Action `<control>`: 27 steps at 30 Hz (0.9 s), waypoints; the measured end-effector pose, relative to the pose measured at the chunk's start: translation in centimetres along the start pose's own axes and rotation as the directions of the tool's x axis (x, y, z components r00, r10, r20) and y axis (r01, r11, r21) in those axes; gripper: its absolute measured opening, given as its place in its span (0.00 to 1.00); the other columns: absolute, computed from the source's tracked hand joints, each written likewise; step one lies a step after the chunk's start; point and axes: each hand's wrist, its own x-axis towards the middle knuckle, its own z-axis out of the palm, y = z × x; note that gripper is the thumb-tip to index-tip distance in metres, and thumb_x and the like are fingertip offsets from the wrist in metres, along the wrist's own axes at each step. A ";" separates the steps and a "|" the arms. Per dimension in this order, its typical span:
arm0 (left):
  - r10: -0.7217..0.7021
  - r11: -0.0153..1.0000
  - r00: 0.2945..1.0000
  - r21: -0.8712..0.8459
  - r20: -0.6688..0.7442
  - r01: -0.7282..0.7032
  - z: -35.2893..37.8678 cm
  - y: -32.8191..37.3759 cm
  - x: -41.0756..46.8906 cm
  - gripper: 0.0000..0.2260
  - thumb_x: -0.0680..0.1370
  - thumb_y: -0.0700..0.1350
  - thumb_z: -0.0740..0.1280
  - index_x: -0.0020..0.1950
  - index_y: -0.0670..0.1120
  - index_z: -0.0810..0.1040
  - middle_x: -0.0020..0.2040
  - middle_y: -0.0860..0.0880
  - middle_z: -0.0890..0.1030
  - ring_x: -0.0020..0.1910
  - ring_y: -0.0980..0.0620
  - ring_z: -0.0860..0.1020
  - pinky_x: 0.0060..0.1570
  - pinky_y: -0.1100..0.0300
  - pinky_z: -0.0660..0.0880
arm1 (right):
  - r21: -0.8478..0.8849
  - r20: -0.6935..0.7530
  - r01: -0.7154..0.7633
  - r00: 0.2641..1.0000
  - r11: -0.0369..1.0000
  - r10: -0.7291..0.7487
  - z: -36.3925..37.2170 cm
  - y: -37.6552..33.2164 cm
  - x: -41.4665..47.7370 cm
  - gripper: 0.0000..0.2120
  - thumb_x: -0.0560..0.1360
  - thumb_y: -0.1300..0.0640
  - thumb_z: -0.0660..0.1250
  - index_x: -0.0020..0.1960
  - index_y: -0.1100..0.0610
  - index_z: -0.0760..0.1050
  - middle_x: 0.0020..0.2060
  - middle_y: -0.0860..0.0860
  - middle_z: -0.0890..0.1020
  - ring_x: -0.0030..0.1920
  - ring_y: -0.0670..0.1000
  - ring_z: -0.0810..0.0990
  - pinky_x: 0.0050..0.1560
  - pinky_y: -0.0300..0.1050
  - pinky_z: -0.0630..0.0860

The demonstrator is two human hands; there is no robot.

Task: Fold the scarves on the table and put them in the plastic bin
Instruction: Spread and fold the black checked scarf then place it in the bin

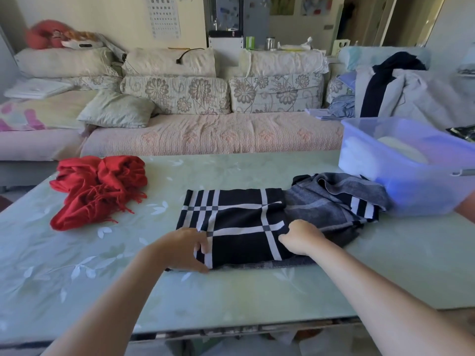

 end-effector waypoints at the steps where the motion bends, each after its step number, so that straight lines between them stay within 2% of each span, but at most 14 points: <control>1: -0.002 1.000 1.000 -0.016 -0.003 0.002 0.1 0.0 -0.6 0.16 0.65 0.62 0.73 0.49 0.63 0.74 0.48 0.61 0.74 0.49 0.61 0.74 0.49 0.63 0.75 | 0.066 -0.028 0.012 1.000 0.998 -0.010 0.0 -0.1 -0.3 0.09 0.77 0.52 0.61 0.40 0.55 0.70 0.39 0.49 0.78 0.39 0.51 0.76 0.33 0.44 0.67; 4: 0.011 1.000 0.998 -0.002 -0.067 -0.011 0.3 0.3 -1.8 0.12 0.69 0.50 0.70 0.50 0.62 0.74 0.48 0.61 0.75 0.47 0.60 0.75 0.44 0.68 0.72 | 0.207 -0.121 0.032 0.993 0.978 -0.007 -0.1 -0.2 -0.5 0.10 0.78 0.50 0.62 0.41 0.55 0.69 0.43 0.52 0.79 0.42 0.55 0.78 0.37 0.46 0.71; 6: 0.013 0.999 0.995 0.034 -0.101 -0.010 0.4 0.6 -2.5 0.12 0.70 0.45 0.66 0.51 0.60 0.76 0.48 0.61 0.76 0.46 0.60 0.73 0.40 0.70 0.68 | 0.243 -0.133 0.002 0.991 0.970 0.031 -0.3 0.0 -0.6 0.08 0.77 0.53 0.63 0.42 0.56 0.69 0.40 0.52 0.78 0.37 0.56 0.77 0.33 0.43 0.71; 8: 0.007 0.999 0.993 0.045 -0.116 -0.001 0.5 0.5 -2.9 0.12 0.70 0.44 0.65 0.50 0.57 0.78 0.47 0.61 0.77 0.46 0.59 0.75 0.41 0.68 0.71 | 0.164 -0.116 -0.041 0.991 0.986 0.060 -0.6 0.3 -1.0 0.07 0.76 0.57 0.63 0.41 0.55 0.68 0.37 0.52 0.78 0.34 0.55 0.76 0.28 0.41 0.66; 10: -0.032 0.999 0.994 0.032 -0.107 0.036 0.6 0.2 -3.1 0.10 0.71 0.45 0.65 0.49 0.56 0.80 0.45 0.61 0.79 0.45 0.59 0.77 0.45 0.64 0.77 | 0.008 -0.042 -0.099 0.994 0.995 0.100 -0.7 0.5 -1.6 0.01 0.74 0.60 0.63 0.46 0.57 0.71 0.34 0.53 0.81 0.32 0.54 0.78 0.28 0.39 0.66; 12: -0.063 0.998 0.995 0.005 -0.079 0.064 0.7 -0.1 -3.4 0.09 0.71 0.46 0.65 0.47 0.57 0.80 0.43 0.62 0.80 0.44 0.61 0.78 0.45 0.63 0.78 | -0.102 0.043 -0.151 0.987 0.983 0.156 -0.4 0.6 -2.2 0.12 0.73 0.64 0.60 0.56 0.59 0.71 0.32 0.55 0.83 0.29 0.53 0.80 0.29 0.38 0.69; 13: -0.070 0.997 0.996 -0.022 -0.061 0.069 0.7 -0.1 -3.4 0.08 0.71 0.46 0.65 0.45 0.57 0.80 0.43 0.62 0.81 0.44 0.61 0.78 0.45 0.65 0.77 | -0.140 0.060 -0.151 0.985 0.979 0.160 -0.4 0.4 -2.5 0.17 0.72 0.64 0.59 0.60 0.59 0.69 0.35 0.55 0.83 0.33 0.53 0.81 0.31 0.39 0.70; 15: -0.088 0.991 0.995 -0.109 -0.042 0.083 0.7 -0.2 -3.5 0.06 0.72 0.46 0.65 0.42 0.56 0.80 0.42 0.59 0.81 0.43 0.59 0.79 0.45 0.64 0.77 | -0.290 0.004 -0.092 0.995 0.953 0.097 -0.5 0.1 -2.8 0.23 0.72 0.62 0.61 0.67 0.59 0.64 0.50 0.56 0.81 0.49 0.55 0.81 0.40 0.45 0.73; 17: -0.125 0.979 0.991 -0.167 -0.048 0.115 0.8 -0.2 -3.5 0.05 0.75 0.48 0.65 0.43 0.54 0.81 0.43 0.57 0.82 0.44 0.55 0.80 0.48 0.60 0.79 | -0.506 -0.111 0.001 0.992 0.863 -0.066 -0.8 -0.4 -3.2 0.27 0.71 0.57 0.64 0.69 0.55 0.62 0.61 0.57 0.75 0.60 0.58 0.75 0.51 0.50 0.73; 19: -0.160 0.979 0.982 -0.140 -0.102 0.145 1.1 -0.5 -3.2 0.07 0.78 0.48 0.64 0.45 0.51 0.81 0.45 0.54 0.81 0.44 0.53 0.79 0.48 0.58 0.78 | -0.527 -0.073 0.161 0.970 0.834 -0.234 -0.5 -0.7 -3.2 0.24 0.71 0.58 0.63 0.67 0.52 0.65 0.62 0.56 0.72 0.61 0.58 0.73 0.55 0.51 0.72; 20: -0.174 0.980 0.974 -0.122 -0.146 0.157 1.3 -0.7 -3.1 0.07 0.78 0.46 0.63 0.44 0.49 0.80 0.45 0.52 0.79 0.44 0.52 0.78 0.46 0.59 0.77 | -0.470 0.004 0.238 0.963 0.850 -0.268 -0.3 -0.9 -3.2 0.22 0.72 0.59 0.61 0.65 0.51 0.67 0.61 0.54 0.72 0.59 0.57 0.74 0.53 0.50 0.73; 22: -0.211 0.976 0.953 -0.110 -0.220 0.190 1.5 -1.1 -3.0 0.06 0.78 0.44 0.62 0.43 0.50 0.76 0.46 0.52 0.75 0.44 0.51 0.75 0.45 0.61 0.74 | -0.443 0.114 0.269 0.963 0.855 -0.244 0.3 -1.5 -3.1 0.18 0.74 0.60 0.59 0.63 0.51 0.69 0.57 0.52 0.74 0.54 0.56 0.77 0.49 0.48 0.72; 25: -0.303 0.953 0.912 -0.118 -0.276 0.280 1.3 -1.4 -2.6 0.04 0.79 0.46 0.59 0.47 0.49 0.73 0.48 0.49 0.75 0.45 0.49 0.75 0.43 0.58 0.74 | -0.587 0.024 0.239 0.960 0.774 -0.278 0.4 -3.7 -2.0 0.15 0.73 0.60 0.59 0.59 0.52 0.74 0.54 0.51 0.77 0.53 0.55 0.77 0.49 0.49 0.69; 27: -0.388 0.922 0.879 -0.107 -0.276 0.373 1.0 -1.5 -2.4 0.06 0.80 0.48 0.59 0.52 0.47 0.72 0.48 0.49 0.76 0.45 0.49 0.76 0.39 0.58 0.71 | -0.567 -0.049 0.282 0.926 0.774 -0.374 0.8 -5.7 -0.6 0.14 0.74 0.62 0.60 0.57 0.52 0.75 0.54 0.51 0.77 0.54 0.55 0.76 0.52 0.49 0.69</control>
